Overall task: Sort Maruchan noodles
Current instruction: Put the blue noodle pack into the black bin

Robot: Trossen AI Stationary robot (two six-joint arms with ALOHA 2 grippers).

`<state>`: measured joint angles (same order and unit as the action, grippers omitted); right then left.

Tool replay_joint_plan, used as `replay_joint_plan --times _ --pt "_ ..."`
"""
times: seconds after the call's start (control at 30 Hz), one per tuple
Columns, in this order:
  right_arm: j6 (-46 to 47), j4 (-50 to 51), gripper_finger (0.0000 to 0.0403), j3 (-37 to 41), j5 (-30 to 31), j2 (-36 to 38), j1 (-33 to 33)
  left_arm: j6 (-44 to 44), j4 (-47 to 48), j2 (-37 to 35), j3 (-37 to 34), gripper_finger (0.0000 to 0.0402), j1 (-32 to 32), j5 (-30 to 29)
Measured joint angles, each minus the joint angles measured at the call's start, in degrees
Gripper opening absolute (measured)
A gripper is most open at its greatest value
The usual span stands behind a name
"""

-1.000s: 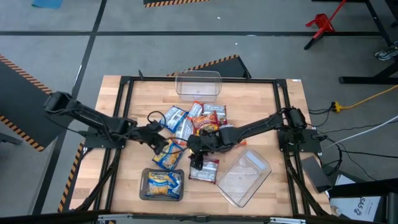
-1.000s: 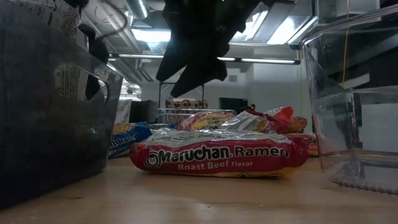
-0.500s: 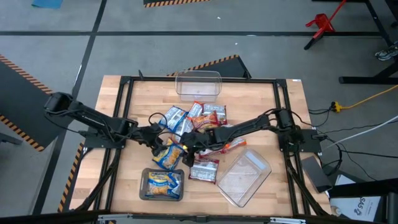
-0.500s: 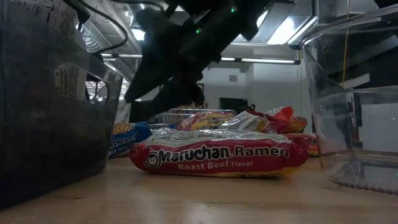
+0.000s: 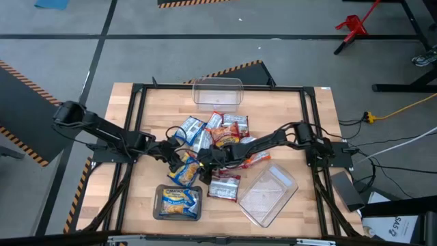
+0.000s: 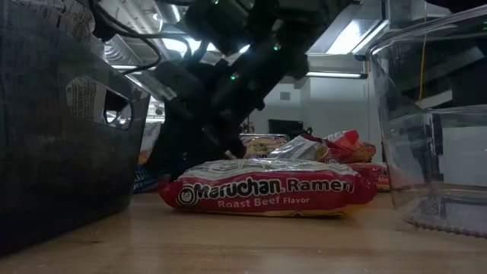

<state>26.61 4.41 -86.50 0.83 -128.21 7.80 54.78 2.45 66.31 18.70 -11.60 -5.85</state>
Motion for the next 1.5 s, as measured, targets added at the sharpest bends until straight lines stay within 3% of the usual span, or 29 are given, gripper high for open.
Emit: replay_joint_plan --times 0.3,0.4,0.63,0.7,0.9,1.13,1.5 --pt "0.09 -3.76 0.0227 -0.09 -1.96 -1.39 -1.47 -0.01 -3.6 2.0 0.0 0.0276 0.01 -0.15" --pt "0.12 -4.45 0.0183 -0.09 -2.4 -1.39 -1.85 -0.26 -3.9 2.0 0.0 0.0276 0.02 -0.11" --pt "-0.64 -5.26 0.0026 -0.13 -5.55 -1.39 -2.23 0.04 -5.13 2.0 0.0 0.0276 0.02 0.94" --pt "-1.41 -6.16 0.0007 -0.13 -6.12 -1.39 -2.21 0.04 -5.23 2.0 0.0 0.0276 0.06 0.9" --pt "-1.13 -6.72 0.0003 -0.13 -6.38 -1.39 -2.26 0.49 -5.24 2.0 0.0 0.0269 0.82 0.85" --pt "0.13 -5.71 0.0001 -0.59 -6.94 -1.39 -2.15 2.1 -8.15 1.8 0.0 0.023 1.09 4.03" --pt "-6.38 4.93 0.0 -11.23 -4.9 -1.37 -2.19 3.76 -8.98 1.74 -0.02 0.0186 1.09 7.14"
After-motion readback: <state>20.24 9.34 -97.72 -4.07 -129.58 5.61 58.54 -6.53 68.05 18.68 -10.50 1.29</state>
